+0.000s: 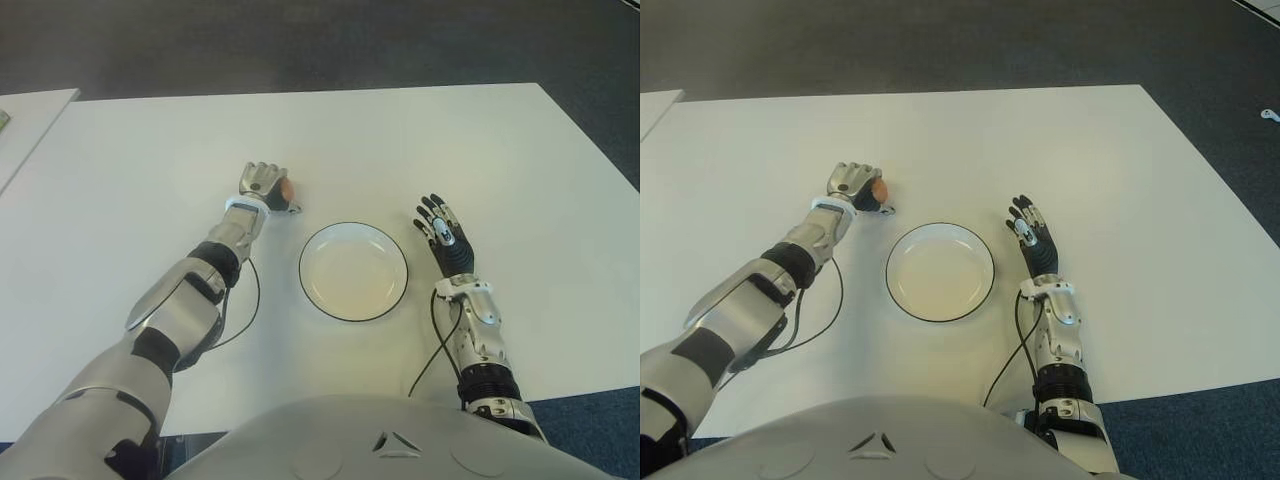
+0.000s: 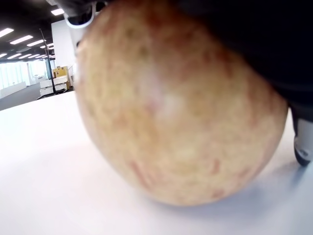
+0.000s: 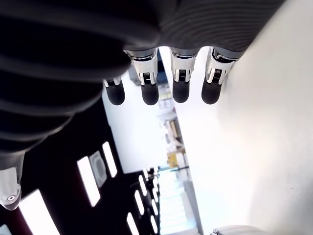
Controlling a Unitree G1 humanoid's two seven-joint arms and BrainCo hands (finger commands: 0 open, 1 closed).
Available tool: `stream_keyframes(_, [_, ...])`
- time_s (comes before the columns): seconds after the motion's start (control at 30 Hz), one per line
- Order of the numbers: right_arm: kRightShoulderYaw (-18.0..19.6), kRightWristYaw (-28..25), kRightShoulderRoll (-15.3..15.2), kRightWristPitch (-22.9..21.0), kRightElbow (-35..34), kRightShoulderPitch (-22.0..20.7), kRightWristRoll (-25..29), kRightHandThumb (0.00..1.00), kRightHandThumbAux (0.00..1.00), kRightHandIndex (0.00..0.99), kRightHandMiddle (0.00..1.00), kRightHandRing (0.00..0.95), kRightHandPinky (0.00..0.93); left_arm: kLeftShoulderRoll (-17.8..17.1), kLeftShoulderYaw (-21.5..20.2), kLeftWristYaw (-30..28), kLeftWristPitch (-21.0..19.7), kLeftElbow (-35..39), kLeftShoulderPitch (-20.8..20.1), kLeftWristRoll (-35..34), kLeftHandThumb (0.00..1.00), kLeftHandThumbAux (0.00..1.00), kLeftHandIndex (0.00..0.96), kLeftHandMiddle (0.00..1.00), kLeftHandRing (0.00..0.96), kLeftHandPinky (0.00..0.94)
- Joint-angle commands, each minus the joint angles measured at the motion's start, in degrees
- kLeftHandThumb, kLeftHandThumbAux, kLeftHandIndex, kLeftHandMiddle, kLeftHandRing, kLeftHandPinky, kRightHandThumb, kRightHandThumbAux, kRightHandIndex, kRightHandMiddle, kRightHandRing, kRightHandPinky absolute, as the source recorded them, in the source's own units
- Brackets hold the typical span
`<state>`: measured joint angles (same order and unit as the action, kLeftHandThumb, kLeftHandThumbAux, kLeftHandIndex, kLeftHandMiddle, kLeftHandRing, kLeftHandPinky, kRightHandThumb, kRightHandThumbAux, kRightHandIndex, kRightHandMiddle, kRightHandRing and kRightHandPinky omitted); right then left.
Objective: Put the apples into the plate.
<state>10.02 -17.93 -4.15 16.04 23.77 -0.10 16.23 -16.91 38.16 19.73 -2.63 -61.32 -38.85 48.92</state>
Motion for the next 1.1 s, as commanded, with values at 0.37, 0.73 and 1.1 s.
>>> stream_keyframes(0.37, [1.53,0.25,1.26,-3.73,3.52,2.37,1.40,0.045,0.506,0.001,0.067,0.025,0.016,1.48,-0.93,2.89,4.28,-2.10,5.68,-2.40,0.862,0.665,0.400,0.532,0.813,0.824])
stream_keyframes(0.73, [2.14,0.37,1.67,-3.94,3.67,1.85,2.13,0.055,0.521,0.011,0.073,0.031,0.015,1.76,-2.01,3.52,5.06,-2.11,5.75,-3.40,0.856,0.666,0.402,0.535,0.846,0.830])
stream_keyframes(1.1, [2.39,0.92,1.89,-4.17,4.45,1.16,1.73,0.051,0.517,0.014,0.075,0.034,0.030,1.71,-3.12,4.95,5.87,-0.66,5.54,-4.00,0.856,0.666,0.402,0.536,0.849,0.827])
